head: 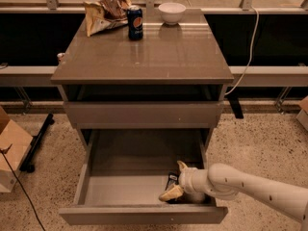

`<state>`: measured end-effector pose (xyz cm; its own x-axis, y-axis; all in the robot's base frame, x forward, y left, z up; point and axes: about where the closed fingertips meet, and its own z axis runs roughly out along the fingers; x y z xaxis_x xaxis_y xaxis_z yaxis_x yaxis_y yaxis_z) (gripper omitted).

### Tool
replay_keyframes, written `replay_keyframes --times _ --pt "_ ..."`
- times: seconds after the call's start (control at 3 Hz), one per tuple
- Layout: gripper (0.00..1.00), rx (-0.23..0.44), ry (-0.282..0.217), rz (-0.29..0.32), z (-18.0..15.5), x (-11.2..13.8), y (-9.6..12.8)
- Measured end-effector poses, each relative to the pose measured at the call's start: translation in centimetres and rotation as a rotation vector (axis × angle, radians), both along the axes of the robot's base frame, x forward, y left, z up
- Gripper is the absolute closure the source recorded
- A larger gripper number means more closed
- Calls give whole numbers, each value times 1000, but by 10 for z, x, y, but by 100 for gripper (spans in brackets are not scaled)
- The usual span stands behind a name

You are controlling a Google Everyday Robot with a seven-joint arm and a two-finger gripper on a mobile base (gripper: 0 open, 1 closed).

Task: Pick rxbar blueberry from middle drawer and place on counter

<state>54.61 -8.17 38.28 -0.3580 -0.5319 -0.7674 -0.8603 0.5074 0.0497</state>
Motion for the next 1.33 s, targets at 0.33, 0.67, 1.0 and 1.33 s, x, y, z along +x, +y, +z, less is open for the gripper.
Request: replay_keyframes --times 0.33,0.67,1.0,1.33 --pt "0 -46 5 -24 -23 -8 -4" --pt "0 -65 18 -42 -36 -13 -8" --pt "26 -77 17 -64 -36 -20 -8" --pt "50 -79 15 -80 -34 -21 -8"
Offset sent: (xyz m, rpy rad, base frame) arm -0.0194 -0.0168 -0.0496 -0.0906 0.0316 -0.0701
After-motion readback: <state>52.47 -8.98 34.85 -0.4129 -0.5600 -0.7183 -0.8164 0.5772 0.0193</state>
